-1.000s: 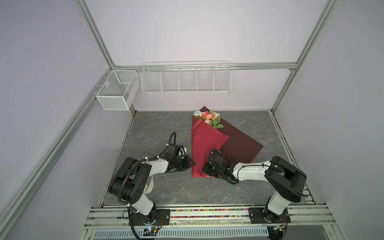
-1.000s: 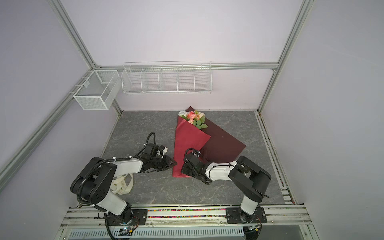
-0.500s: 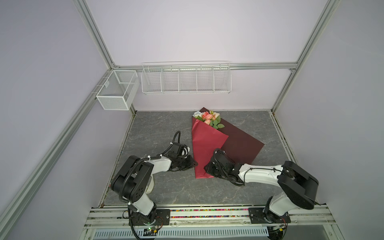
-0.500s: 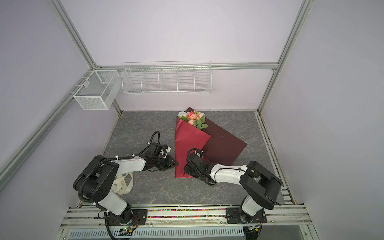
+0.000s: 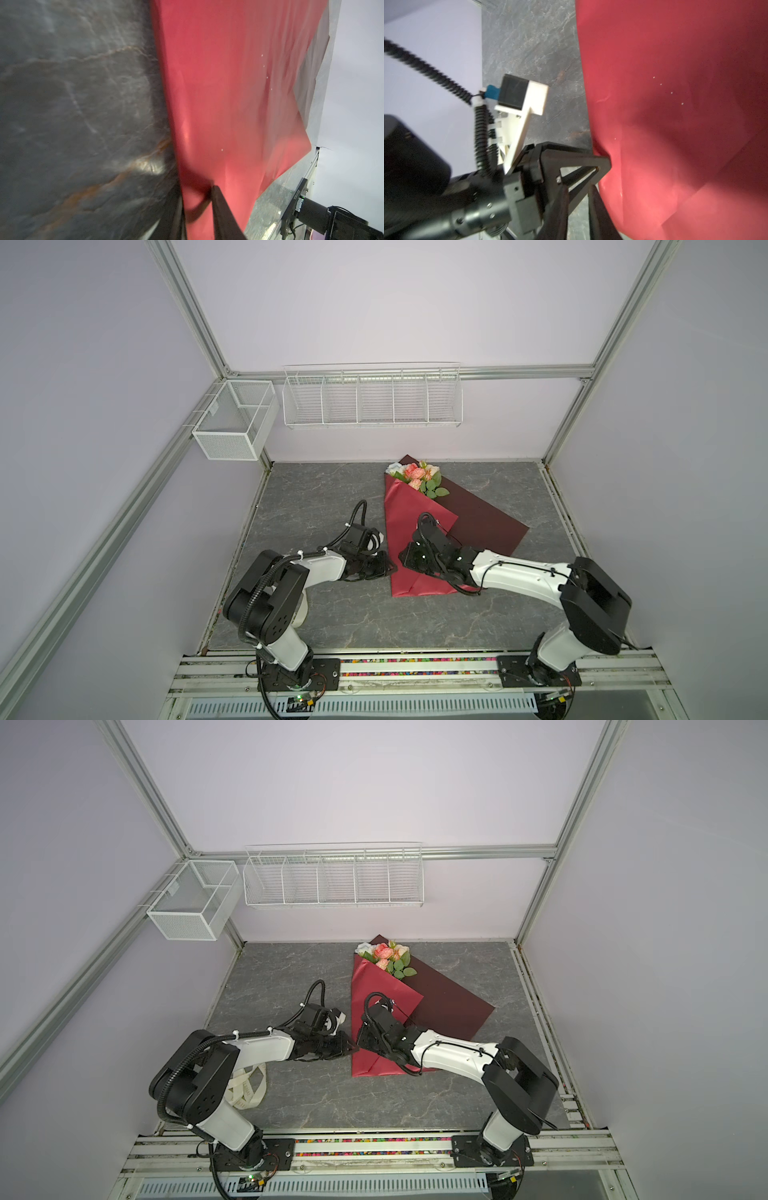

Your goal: Tie the bouquet of fake flowers

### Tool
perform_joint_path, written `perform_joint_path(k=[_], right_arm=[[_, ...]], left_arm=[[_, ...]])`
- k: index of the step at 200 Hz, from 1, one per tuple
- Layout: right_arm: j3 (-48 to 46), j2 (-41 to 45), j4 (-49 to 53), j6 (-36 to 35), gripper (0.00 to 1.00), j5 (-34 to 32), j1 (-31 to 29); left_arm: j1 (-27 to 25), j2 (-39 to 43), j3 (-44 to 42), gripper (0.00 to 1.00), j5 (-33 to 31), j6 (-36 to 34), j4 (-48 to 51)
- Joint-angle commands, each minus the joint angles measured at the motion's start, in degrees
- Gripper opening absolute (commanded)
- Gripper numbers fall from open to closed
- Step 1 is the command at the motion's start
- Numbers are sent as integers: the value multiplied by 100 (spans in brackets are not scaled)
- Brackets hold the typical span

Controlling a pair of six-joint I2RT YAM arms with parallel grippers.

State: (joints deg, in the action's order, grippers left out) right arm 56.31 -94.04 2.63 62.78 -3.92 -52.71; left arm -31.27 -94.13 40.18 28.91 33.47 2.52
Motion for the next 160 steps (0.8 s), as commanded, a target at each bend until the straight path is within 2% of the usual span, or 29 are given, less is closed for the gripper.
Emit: perform_joint_path(k=[1, 30, 71, 108, 131, 160], right_arm=[[-18, -409, -28, 60, 20, 366, 166], [-221, -677, -261, 132, 18, 630, 220], [-351, -877, 467, 114, 14, 566, 252], [-560, -888, 518, 117, 13, 554, 269], [-559, -901, 567, 94, 13, 538, 272], [-534, -919, 596, 76, 13, 566, 287]], left_arm=[[-46, -169, -73, 26, -284, -208, 620], [-46, -140, -22, 26, -169, -261, 609], [-38, 151, 255, 30, -17, -483, 945], [441, 345, 751, 33, 521, -477, 999], [783, 28, 1299, 32, 755, -514, 1018], [986, -768, 2199, 30, 904, -553, 904]])
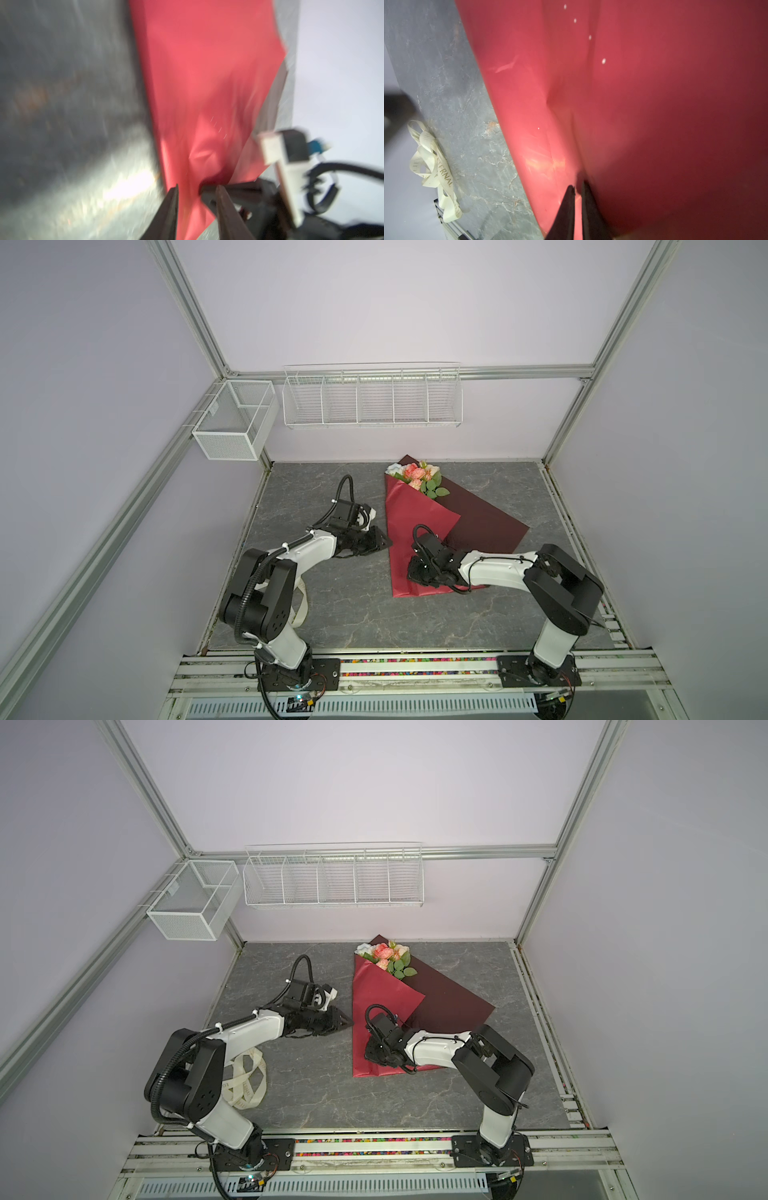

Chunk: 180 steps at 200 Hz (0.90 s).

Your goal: Tie the bouquet of fake flowers

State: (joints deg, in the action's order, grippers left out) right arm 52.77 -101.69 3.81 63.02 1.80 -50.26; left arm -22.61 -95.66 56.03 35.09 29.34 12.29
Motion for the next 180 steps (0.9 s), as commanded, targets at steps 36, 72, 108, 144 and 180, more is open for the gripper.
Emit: perform_joint_path(k=[36, 72, 108, 144, 180], right_arm=[[-180, -142, 616, 23, 13, -29, 65], [-206, -165, 691, -26, 13, -22, 113], [-279, -203, 770, -1, 12, -29, 157], [-465, -246, 732, 43, 12, 61, 162], [-556, -216, 706, 70, 11, 114, 174]], left_arm=[[290, -1707, 1680, 27, 450, -32, -373], [446, -2781, 2829, 28, 659, 62, -511], [600, -3567, 3690, 27, 605, 316, -653], [713, -4337, 4686, 27, 526, 491, -400], [753, -4924, 5818, 27, 210, 340, 419]])
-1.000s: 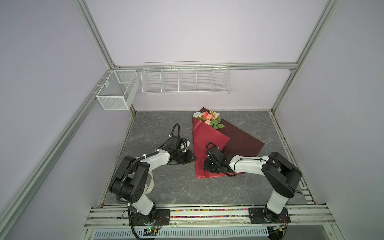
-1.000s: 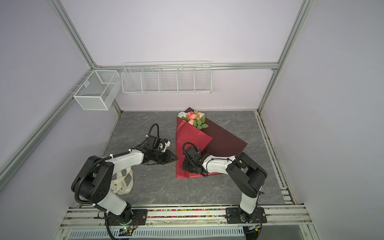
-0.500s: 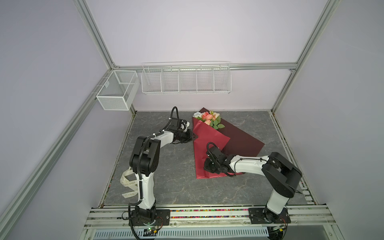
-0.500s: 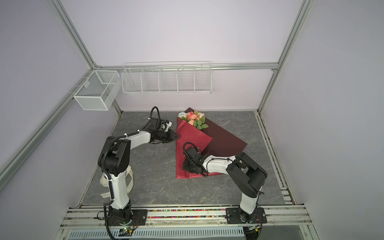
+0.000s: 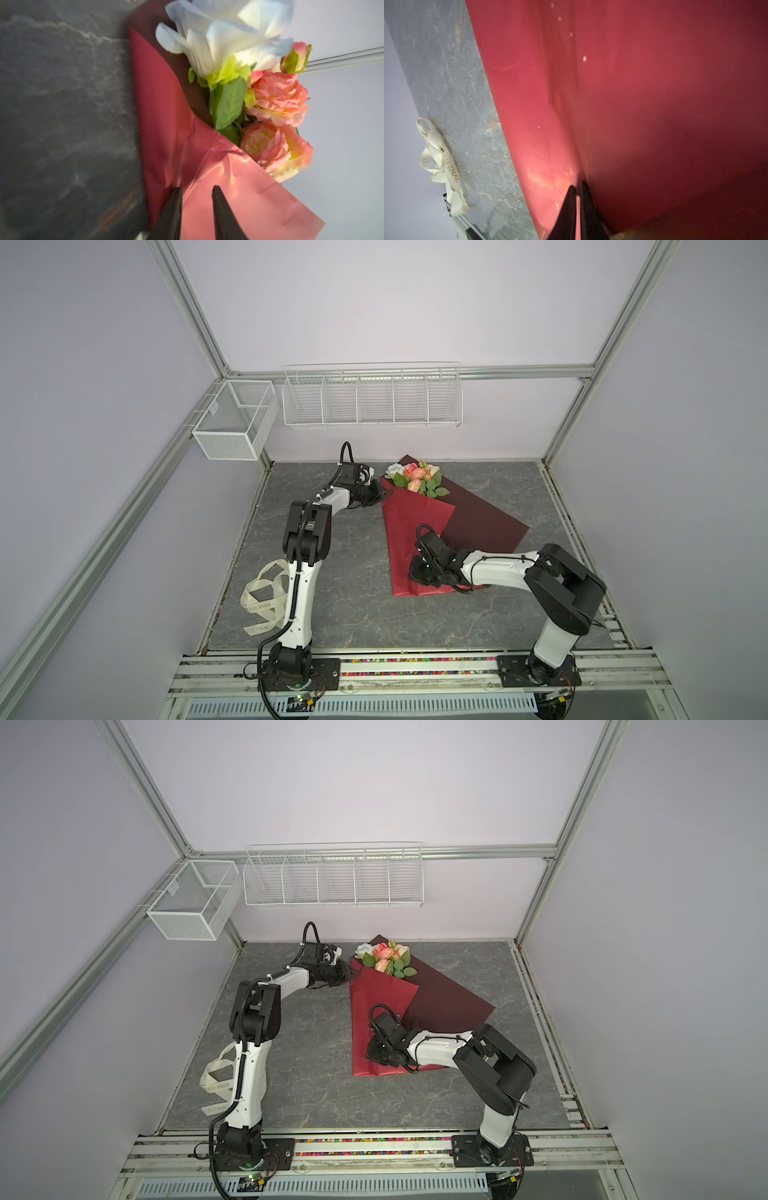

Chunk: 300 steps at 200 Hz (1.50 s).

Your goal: Tie the bouquet of fake flowers

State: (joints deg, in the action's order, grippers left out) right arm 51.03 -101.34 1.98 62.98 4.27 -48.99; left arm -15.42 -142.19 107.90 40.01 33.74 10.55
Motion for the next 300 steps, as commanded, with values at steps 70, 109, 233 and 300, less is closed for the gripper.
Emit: perform_joint_path(k=[70, 109, 233, 300], right_arm=[[-159, -122, 731, 0, 12, 12, 59], [-102, -1, 798, 8, 13, -50, 72], [-143, 202, 479, 107, 14, -27, 56], [-222, 380, 348, 84, 17, -52, 31]], left_arm=[[41, 536, 875, 34, 64, -311, 997], [-37, 2283, -1327, 34, 40, -182, 560], [-1933, 4806, -6776, 21, -802, 1323, -1638], [-2521, 5237, -7809, 20, -1131, 1419, -1652]])
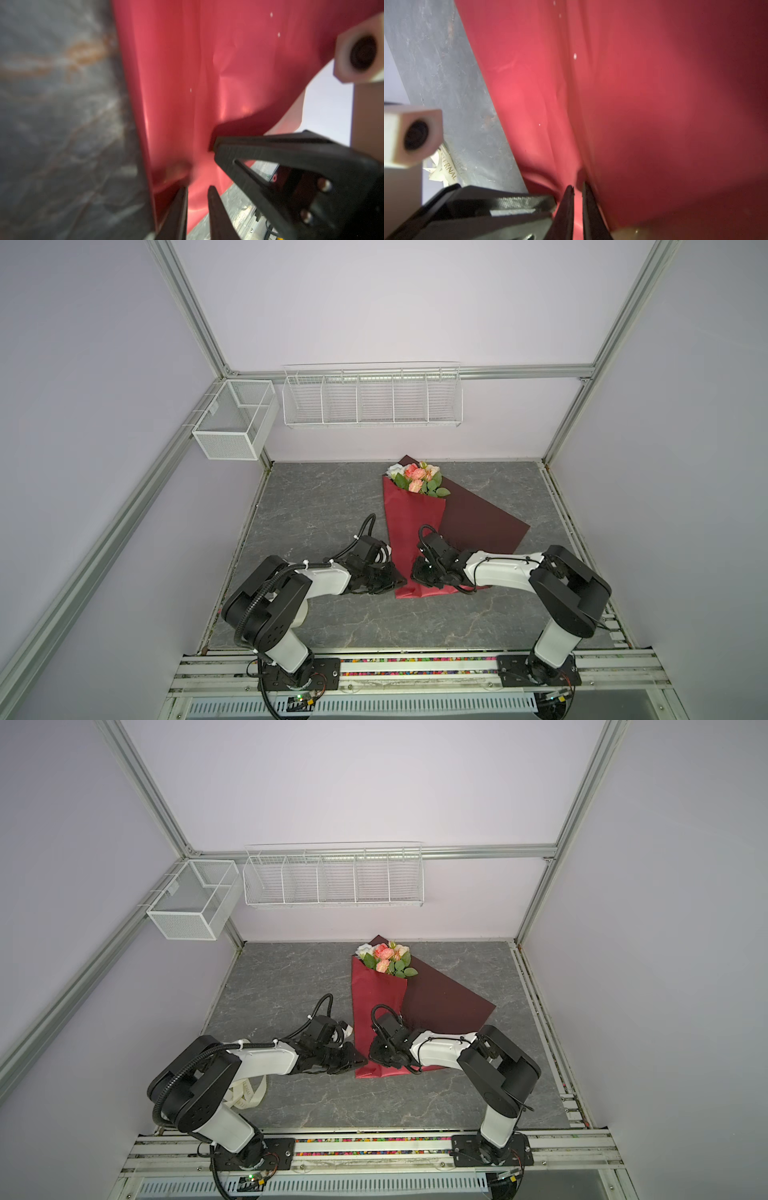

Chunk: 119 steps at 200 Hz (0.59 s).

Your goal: Tie the bouquet of fake flowers

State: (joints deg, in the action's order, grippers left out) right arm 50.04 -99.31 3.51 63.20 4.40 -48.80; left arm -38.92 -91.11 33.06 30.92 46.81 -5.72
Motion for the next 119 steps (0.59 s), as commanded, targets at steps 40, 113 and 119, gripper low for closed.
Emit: perform_joint_path(k=[40, 113, 119], right_arm=[[-73, 1149, 675, -75, 23, -574, 102], [-1273, 3918, 2425, -1336, 35, -332, 2791], [-1341, 4015, 2507, -1441, 36, -232, 3028]], left_arm=[[-208, 533, -133, 21, -431, -150, 319], [-213, 7, 1274, 24, -368, -846, 940], [-213, -69, 1355, 24, -314, -867, 947]])
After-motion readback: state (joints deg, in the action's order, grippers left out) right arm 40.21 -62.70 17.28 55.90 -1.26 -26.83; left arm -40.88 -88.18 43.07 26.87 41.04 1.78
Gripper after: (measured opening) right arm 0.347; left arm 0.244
